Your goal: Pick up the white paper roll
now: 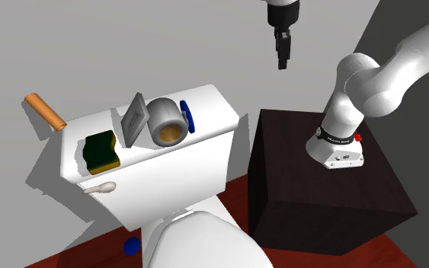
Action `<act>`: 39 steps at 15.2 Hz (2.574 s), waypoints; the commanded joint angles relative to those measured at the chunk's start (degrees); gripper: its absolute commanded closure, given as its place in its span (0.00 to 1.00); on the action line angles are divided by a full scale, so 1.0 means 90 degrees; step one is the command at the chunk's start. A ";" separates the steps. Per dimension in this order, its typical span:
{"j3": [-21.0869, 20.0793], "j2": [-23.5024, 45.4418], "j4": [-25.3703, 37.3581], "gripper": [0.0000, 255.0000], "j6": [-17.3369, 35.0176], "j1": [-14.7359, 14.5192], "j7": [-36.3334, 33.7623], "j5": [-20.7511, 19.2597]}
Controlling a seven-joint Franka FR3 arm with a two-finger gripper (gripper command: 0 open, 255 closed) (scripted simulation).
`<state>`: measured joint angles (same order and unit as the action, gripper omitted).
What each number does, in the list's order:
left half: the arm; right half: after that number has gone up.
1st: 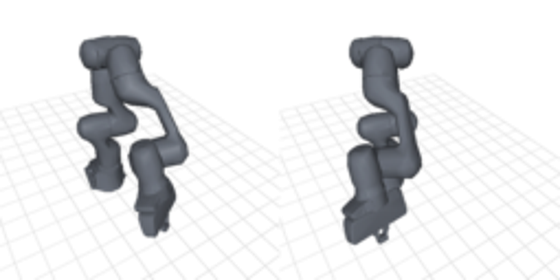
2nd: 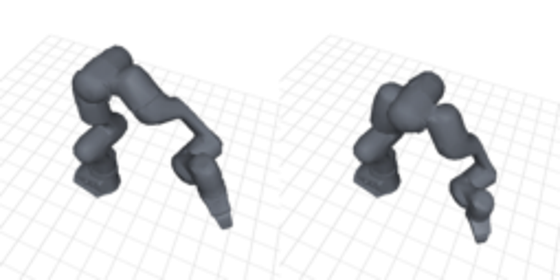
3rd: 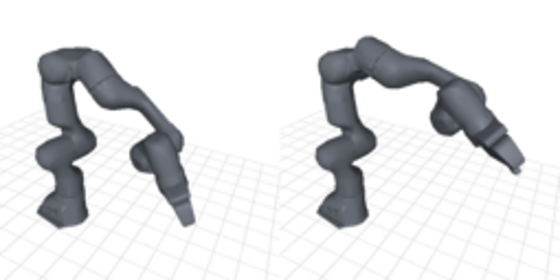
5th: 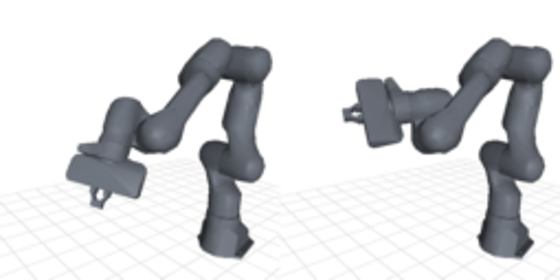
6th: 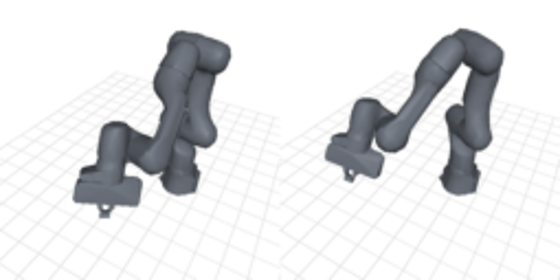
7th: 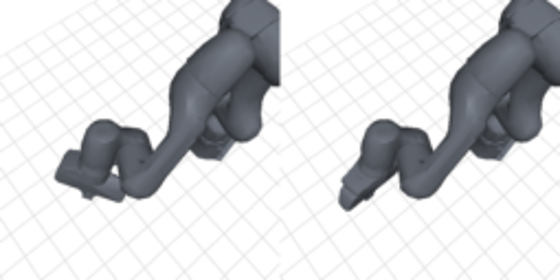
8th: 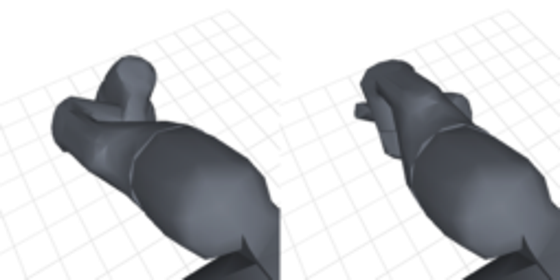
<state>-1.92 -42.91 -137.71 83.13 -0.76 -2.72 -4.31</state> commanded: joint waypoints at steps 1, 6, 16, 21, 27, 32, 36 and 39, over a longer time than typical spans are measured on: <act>0.0000 0.0000 0.0000 0.00 0.0000 0.0000 0.0000 0.0000; -0.1194 0.0031 -0.0307 0.00 0.1075 -0.0024 -0.1646 0.0105; -0.3971 0.1580 0.0302 0.00 0.2663 0.0866 -0.5420 -0.1011; -0.5761 0.3193 0.1343 0.00 0.2438 0.1978 -0.7830 -0.2720; -0.6644 0.6934 0.3372 0.00 -0.0202 0.1373 -1.0873 -0.6200; -0.5332 0.8713 0.5319 0.00 -0.1687 -0.0584 -1.1542 -0.7829; -0.4834 0.9430 0.6271 0.00 -0.2119 -0.1262 -1.1603 -0.8460; -0.4906 0.9587 0.6206 0.00 -0.2103 -0.1202 -1.1765 -0.8533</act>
<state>-46.32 42.25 -81.42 60.90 -12.00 -107.91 -81.20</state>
